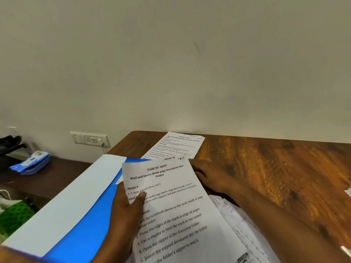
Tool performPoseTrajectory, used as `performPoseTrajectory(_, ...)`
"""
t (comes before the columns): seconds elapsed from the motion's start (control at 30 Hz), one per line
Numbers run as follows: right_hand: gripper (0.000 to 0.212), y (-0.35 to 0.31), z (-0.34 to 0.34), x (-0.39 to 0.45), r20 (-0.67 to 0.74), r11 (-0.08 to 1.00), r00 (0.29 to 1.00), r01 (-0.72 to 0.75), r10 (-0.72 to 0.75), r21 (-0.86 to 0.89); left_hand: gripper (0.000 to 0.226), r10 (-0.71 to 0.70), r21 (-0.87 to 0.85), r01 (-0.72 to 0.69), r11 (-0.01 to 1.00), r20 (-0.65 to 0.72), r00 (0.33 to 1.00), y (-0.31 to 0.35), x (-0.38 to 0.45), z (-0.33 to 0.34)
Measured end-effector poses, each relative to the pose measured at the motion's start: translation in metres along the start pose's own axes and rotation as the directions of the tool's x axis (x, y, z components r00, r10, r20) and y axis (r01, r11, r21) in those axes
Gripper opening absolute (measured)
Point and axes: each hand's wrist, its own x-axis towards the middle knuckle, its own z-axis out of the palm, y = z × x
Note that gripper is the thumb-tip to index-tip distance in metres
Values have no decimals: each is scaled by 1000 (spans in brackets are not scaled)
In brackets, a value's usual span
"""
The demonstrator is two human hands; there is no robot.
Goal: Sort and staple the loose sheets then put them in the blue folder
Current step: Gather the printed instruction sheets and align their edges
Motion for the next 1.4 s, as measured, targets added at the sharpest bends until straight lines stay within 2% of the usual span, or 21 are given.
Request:
performPoseTrajectory(0.1,54,-12,7,13,129,927,991,87,-43,-365,29,-12,-19,12,1000,-15,1000,6,2,-8)
performPoseTrajectory(0.17,51,-22,4,15,196,872,980,133,-43,-471,30,-20,-54,19,998,-19,1000,9,2,-10)
performPoseTrajectory(0.23,39,-20,5,12,164,889,983,150,-87,-432,30,-38,-60,37,998,-21,999,8,3,-11)
performPoseTrajectory(0.27,34,-13,6,10,148,903,987,115,-57,-415,30,-41,-47,40,998,-23,999,7,2,-10)
performPoseTrajectory(0.33,42,2,-1,-3,97,910,995,28,14,-414,29,-41,-33,40,999,-29,999,6,4,-10)
performPoseTrajectory(0.4,54,10,-13,-29,57,914,998,9,15,-405,30,-42,-23,42,999,-21,999,6,3,-10)
performPoseTrajectory(0.5,44,18,-29,-70,52,950,998,59,-45,-308,35,-39,-19,39,999,-7,999,7,0,-6)
performPoseTrajectory(0.6,44,16,-35,-96,105,980,994,6,15,-198,31,-23,21,23,1000,6,1000,7,-3,-3)
performPoseTrajectory(0.67,34,16,-37,-100,85,998,995,-41,44,-38,30,-12,54,11,998,7,1000,8,-4,-1)
performPoseTrajectory(0.73,22,15,-41,-96,-66,989,990,-121,127,90,29,-12,73,12,997,3,1000,9,-7,1)
performPoseTrajectory(0.77,19,20,-41,-89,-177,977,964,-182,199,108,29,-12,72,12,997,6,1000,10,-8,1)
performPoseTrajectory(0.83,33,38,-42,-73,-324,930,872,-346,367,122,32,-33,47,32,998,19,999,11,-9,2)
performPoseTrajectory(0.87,44,50,-43,-64,-342,907,840,-400,421,132,34,-47,39,46,998,27,999,11,-8,2)
performPoseTrajectory(0.93,61,72,-42,-49,-264,884,845,-455,466,106,40,-71,40,70,997,32,997,10,-6,3)
performPoseTrajectory(1.0,75,92,-35,-38,-179,857,849,-513,498,-49,44,-76,41,74,996,30,997,7,-3,3)
performPoseTrajectory(1.1,110,102,-27,-25,-161,801,823,-568,545,-187,40,-52,36,51,998,39,998,4,-2,4)
performPoseTrajectory(1.17,111,102,-25,-19,-158,807,841,-541,518,-236,38,-40,11,40,999,61,997,3,-3,5)
performPoseTrajectory(1.27,95,101,-24,-19,-171,829,870,-493,462,-265,39,-27,-23,29,999,96,995,5,-7,7)
performPoseTrajectory(1.33,88,100,-24,-22,-210,865,878,-468,430,-184,37,-18,-39,22,999,99,995,8,-9,7)
performPoseTrajectory(1.4,83,96,-24,-27,-256,912,878,-408,404,38,36,-17,-41,21,999,94,995,9,-11,8)
